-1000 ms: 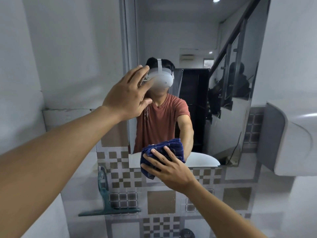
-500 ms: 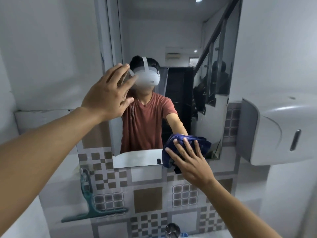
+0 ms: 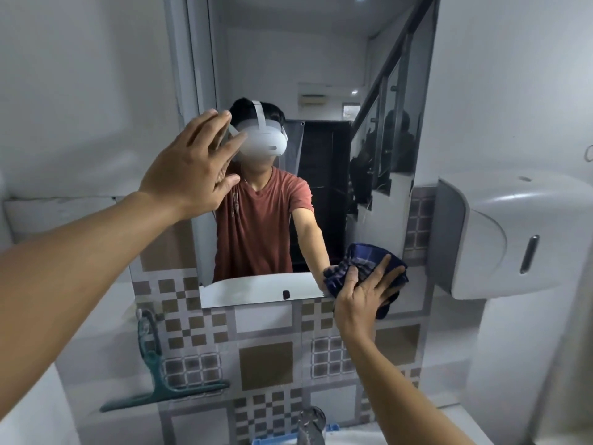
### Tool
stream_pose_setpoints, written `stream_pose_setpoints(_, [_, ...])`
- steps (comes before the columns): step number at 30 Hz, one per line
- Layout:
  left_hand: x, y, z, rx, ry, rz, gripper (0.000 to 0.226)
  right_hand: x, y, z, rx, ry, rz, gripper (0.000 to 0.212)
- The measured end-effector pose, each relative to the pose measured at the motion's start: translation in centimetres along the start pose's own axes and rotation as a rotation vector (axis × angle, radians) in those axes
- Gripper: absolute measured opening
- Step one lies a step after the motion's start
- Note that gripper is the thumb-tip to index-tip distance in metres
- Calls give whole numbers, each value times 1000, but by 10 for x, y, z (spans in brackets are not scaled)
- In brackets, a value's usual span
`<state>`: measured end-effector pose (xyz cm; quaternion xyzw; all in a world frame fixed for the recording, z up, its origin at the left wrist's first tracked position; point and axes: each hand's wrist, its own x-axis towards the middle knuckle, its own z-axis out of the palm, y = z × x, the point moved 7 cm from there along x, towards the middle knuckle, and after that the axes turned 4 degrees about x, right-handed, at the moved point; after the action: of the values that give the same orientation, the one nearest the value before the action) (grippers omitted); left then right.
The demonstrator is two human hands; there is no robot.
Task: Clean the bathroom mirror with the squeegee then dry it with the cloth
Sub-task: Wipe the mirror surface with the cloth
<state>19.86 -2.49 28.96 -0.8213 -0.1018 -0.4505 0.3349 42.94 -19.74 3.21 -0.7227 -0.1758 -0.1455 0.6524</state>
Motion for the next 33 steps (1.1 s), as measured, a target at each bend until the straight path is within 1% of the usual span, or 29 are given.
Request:
stream_pose_setpoints(2, [0, 1, -1, -7, 0, -1, 73, -11, -1, 7, 43, 0, 61, 75])
stream_pose_setpoints(6, [0, 1, -1, -11, 2, 2, 72, -46, -5, 31, 92, -50, 64, 70])
stream_pose_setpoints(9, [0, -1, 1, -11, -4, 0, 71, -75, -13, 56, 95, -119, 13, 70])
stream_pose_setpoints(11, [0, -2, 2, -10, -5, 2, 71, -91, -18, 71, 38, -169, -51, 72])
stream_pose_setpoints(13, [0, -2, 3, -10, -4, 5, 70, -102, -20, 82, -83, -204, -159, 87])
stream_pose_setpoints(15, [1, -2, 4, -7, 0, 9, 70, -114, -27, 93, -240, -240, -372, 103])
stream_pose_setpoints(16, [0, -2, 4, -5, 4, 10, 70, -121, -33, 99, -304, -273, -489, 104])
stream_pose_setpoints(18, [0, -2, 4, -1, 7, 11, 70, -133, -46, 108, -400, -320, -677, 95])
stream_pose_setpoints(20, [0, -3, 4, -2, 1, 10, 70, -138, -55, 117, -465, -368, -779, 81])
stream_pose_setpoints(21, [1, -4, 5, -2, -2, 10, 70, -142, -57, 122, -499, -408, -840, 77])
stream_pose_setpoints(25, [0, -5, 5, -5, -15, 6, 69, -170, -61, 146, -597, -559, -1201, 66])
stream_pose_setpoints(26, [0, -5, 5, -5, -21, 8, 69, -175, -63, 150, -597, -579, -1239, 65])
stream_pose_setpoints(29, [0, -5, 3, -6, -37, 12, 68, -187, -74, 159, -593, -652, -1261, 65])
stream_pose_setpoints(31, [0, -5, 2, 13, -36, 22, 67, -195, -78, 161, -600, -753, -1302, 63])
stream_pose_setpoints(33, [0, -5, 2, 34, -43, 25, 67, -201, -83, 158, -529, -888, -1306, 61])
